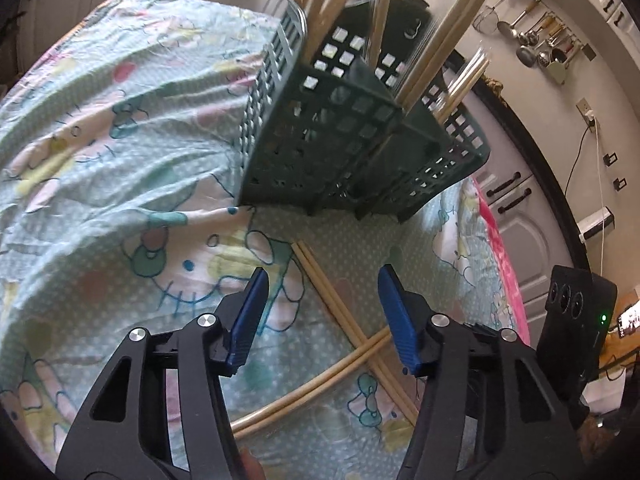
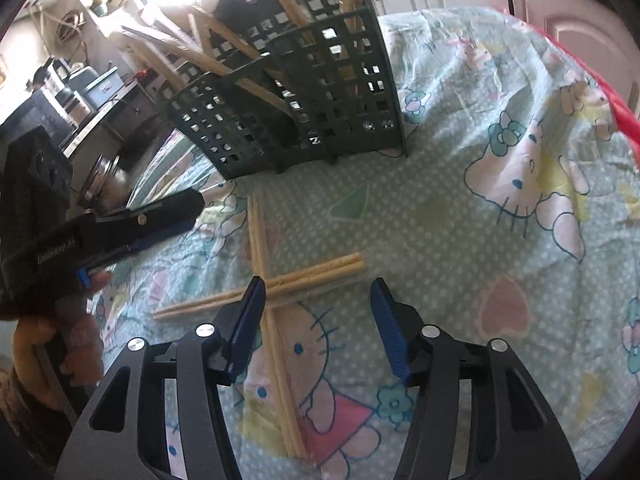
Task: Organize utensils
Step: 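Lower the left tool onto a chopstick and close it while the right tool grasps another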
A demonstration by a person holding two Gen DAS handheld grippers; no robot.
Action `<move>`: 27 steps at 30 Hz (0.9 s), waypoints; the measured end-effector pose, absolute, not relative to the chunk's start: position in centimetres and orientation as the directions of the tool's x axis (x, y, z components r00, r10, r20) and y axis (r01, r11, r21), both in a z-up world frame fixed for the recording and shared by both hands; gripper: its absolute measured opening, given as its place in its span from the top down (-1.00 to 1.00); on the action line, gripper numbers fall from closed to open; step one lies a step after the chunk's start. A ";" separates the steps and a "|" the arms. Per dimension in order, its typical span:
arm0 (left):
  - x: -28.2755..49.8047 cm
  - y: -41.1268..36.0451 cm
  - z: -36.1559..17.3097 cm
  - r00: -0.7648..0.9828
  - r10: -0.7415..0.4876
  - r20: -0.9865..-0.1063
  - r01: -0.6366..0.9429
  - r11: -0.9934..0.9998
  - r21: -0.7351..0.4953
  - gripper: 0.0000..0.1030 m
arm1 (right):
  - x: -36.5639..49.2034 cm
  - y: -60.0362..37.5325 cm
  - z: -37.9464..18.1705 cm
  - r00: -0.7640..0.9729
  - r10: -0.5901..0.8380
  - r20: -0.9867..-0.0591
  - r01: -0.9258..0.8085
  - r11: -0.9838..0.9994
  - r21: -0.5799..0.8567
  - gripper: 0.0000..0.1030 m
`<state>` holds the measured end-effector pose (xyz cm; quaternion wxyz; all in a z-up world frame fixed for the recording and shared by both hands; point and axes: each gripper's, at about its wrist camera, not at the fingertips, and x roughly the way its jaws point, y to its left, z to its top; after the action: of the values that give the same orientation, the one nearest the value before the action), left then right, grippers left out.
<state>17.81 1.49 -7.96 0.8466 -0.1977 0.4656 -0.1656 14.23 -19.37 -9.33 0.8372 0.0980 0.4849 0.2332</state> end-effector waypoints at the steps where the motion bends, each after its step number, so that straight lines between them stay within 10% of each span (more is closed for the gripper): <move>1: 18.1 1.3 -8.1 0.506 -0.465 -0.726 0.098 0.868 -0.487 0.11 | 14.5 -19.4 -9.5 0.418 0.489 -0.766 -0.288 0.871 0.399 0.04; 27: 21.9 1.8 -10.8 0.436 -0.444 -0.783 0.016 0.874 -0.486 0.84 | 16.8 -20.6 -8.4 0.455 0.522 -0.722 -0.254 0.853 0.457 0.68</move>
<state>21.93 1.80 -10.84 0.8212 -0.2087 0.5123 -0.1401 16.82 -20.65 -8.40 0.8408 0.1429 0.4684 0.2307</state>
